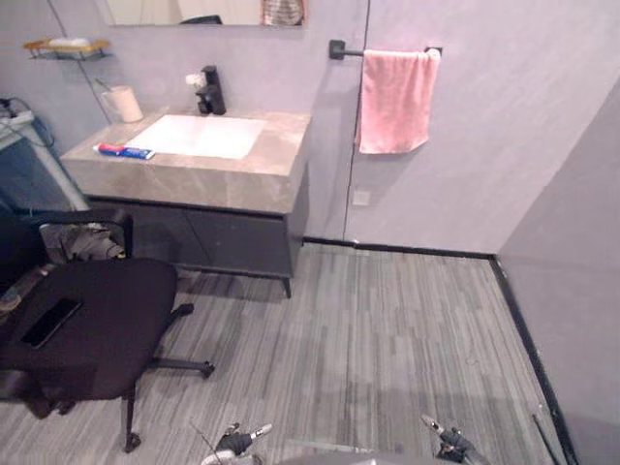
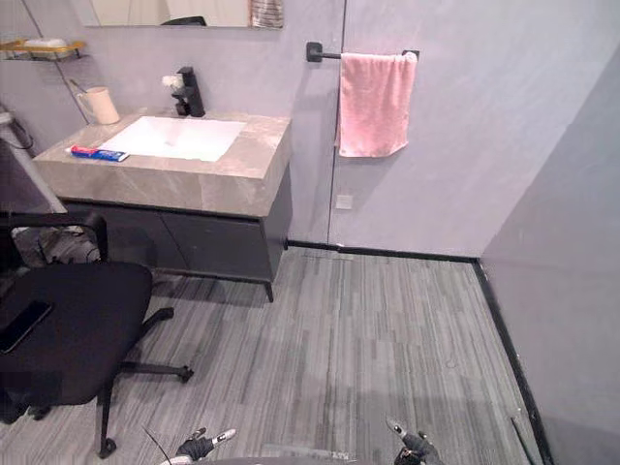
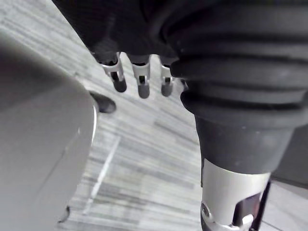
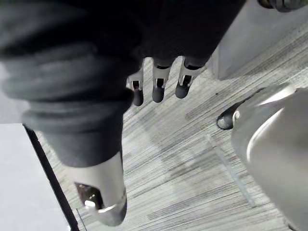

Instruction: Pick up the laundry basket with both hands and put the clothes into the washing machine.

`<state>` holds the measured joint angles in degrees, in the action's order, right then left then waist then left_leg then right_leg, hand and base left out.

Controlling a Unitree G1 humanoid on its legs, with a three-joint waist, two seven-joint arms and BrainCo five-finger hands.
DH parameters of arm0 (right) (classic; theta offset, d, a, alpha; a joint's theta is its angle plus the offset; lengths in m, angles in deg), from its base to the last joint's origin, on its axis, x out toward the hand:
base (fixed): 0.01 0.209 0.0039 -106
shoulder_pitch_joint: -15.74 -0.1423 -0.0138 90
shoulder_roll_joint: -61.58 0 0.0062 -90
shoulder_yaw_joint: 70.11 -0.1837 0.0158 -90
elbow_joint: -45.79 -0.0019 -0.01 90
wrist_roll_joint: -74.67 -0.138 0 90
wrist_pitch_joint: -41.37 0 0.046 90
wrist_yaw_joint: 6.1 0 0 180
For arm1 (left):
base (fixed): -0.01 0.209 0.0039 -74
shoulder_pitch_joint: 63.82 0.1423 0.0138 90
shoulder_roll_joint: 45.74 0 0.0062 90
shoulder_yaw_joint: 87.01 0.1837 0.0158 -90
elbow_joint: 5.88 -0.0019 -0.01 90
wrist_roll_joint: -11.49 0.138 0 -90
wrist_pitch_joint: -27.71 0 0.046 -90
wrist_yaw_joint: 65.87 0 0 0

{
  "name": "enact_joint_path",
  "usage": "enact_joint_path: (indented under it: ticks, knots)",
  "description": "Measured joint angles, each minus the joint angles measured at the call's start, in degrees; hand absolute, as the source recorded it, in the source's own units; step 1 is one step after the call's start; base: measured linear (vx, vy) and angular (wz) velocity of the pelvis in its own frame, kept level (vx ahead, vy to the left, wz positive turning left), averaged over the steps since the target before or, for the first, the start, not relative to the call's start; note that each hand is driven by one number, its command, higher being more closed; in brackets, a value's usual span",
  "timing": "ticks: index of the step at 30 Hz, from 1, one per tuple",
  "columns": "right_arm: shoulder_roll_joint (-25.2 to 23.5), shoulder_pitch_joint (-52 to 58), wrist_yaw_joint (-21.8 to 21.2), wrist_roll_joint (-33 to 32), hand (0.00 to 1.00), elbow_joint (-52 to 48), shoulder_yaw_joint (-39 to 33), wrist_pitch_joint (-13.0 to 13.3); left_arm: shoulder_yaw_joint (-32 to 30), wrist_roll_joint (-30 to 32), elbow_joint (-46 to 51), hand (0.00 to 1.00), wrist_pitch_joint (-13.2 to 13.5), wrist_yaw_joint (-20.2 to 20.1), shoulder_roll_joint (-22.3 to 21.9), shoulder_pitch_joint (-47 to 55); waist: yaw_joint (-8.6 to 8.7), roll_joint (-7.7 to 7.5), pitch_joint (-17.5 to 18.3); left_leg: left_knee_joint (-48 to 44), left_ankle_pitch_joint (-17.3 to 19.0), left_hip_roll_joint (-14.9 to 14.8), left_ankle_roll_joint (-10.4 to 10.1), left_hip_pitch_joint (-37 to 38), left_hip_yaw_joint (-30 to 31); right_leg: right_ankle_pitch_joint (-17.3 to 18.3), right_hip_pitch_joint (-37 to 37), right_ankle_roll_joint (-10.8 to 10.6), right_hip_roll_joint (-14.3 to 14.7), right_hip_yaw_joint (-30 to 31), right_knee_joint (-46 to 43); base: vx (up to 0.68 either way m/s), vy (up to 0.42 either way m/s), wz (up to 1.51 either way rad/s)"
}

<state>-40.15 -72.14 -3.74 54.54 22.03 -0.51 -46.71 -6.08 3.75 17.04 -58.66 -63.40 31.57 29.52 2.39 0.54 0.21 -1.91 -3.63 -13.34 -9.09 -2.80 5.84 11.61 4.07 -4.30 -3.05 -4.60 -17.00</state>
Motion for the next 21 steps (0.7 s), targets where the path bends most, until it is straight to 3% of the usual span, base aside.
enact_joint_path:
  ticks: [2, 3, 4, 5, 9, 13, 21]
  knots:
    - [0.0, 0.4, 0.0, 0.0, 0.0, 0.1, 0.0, 0.0, 0.0, 0.0, 0.0, 0.0, 0.0, 0.0, 0.3, 0.0, -0.03, -0.39, -0.9, -1.0, -1.0, 1.5, 2.1, -0.1, -2.6, 0.2, -0.6, 0.0, -1.1, 0.0, -0.1, -0.06, -0.005, 0.2]
    - [0.1, 0.7, 0.0, 0.0, 0.0, 0.4, -0.1, 0.0, 0.1, 0.1, 0.1, 0.0, 0.0, 0.0, 0.2, -0.1, 0.05, -0.21, -1.1, -2.5, 0.7, 2.6, 3.1, -0.7, -3.9, 0.2, -0.8, 0.0, -2.0, 0.0, 0.2, -0.05, 0.087, 0.13]
    - [0.1, 0.9, 0.0, 0.0, 0.0, 0.9, -1.2, 0.0, 0.4, 0.1, 0.5, 0.0, 0.0, -0.1, 0.0, -0.1, -0.09, -0.13, -1.3, -7.7, 4.4, 5.0, 2.0, -1.9, -4.1, 0.2, -0.8, -0.2, -3.1, 0.1, 0.2, -0.04, 0.143, 0.04]
    - [0.3, 1.0, 0.0, 0.1, 0.0, 1.1, -1.7, 0.0, 0.8, 0.1, 1.2, 0.0, 0.0, -0.1, 0.2, 0.2, -0.18, 0.11, -1.4, -8.7, 6.8, 6.3, 2.4, -1.7, -4.2, 0.0, -1.3, -0.4, -3.3, 0.7, 0.7, -0.01, 0.171, -0.11]
    - [-1.6, 1.6, -0.4, 0.5, 0.0, 2.2, -2.2, -0.7, 1.8, 0.0, 1.3, 0.0, 0.0, -0.9, 0.9, 0.6, 0.03, -0.41, -2.0, -2.7, 5.1, 8.6, 4.1, 1.0, -4.7, -1.5, -3.0, -1.1, -3.9, 5.5, 5.1, 0.02, 0.108, -0.07]
    - [-2.1, 1.9, -1.3, 2.2, 0.0, 2.7, -3.0, -0.9, 1.9, 0.1, 1.2, 0.0, 0.1, -1.2, 1.6, 0.7, 0.08, -1.53, -2.2, 1.5, 3.3, 9.7, 4.2, 3.1, -4.7, -2.9, -4.3, -1.5, -4.8, 6.0, 7.7, 0.05, 0.052, 0.03]
    - [-1.4, 1.1, -1.5, 5.1, 0.0, 2.6, -1.6, -0.9, 2.6, 0.7, 0.7, 0.0, 0.5, -1.2, 1.5, 0.6, 0.01, -1.35, -2.2, 3.9, 3.1, 9.8, 4.1, 5.5, -4.7, -3.3, -6.0, -2.5, -4.9, 6.1, 9.0, 0.07, -0.01, -0.01]
